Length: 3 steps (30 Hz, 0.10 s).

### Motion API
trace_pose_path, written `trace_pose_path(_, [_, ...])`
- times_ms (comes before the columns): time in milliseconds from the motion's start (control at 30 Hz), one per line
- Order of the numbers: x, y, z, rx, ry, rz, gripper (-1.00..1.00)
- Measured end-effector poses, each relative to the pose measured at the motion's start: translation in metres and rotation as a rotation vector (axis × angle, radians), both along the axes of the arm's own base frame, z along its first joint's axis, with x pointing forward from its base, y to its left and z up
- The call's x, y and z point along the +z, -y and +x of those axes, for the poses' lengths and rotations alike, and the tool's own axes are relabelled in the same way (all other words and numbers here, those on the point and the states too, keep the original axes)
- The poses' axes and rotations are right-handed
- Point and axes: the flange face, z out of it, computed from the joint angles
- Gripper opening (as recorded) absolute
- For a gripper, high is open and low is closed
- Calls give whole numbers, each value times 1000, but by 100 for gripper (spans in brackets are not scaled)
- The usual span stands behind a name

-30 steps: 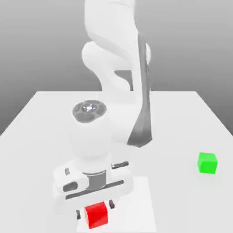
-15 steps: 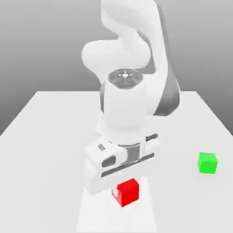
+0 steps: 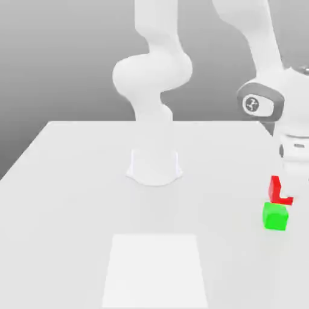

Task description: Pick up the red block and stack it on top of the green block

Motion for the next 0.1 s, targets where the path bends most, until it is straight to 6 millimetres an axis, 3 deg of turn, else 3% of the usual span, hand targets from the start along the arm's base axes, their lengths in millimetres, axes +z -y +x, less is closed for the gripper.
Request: trace_pose_path(100, [0, 0, 0, 0, 0, 0, 100])
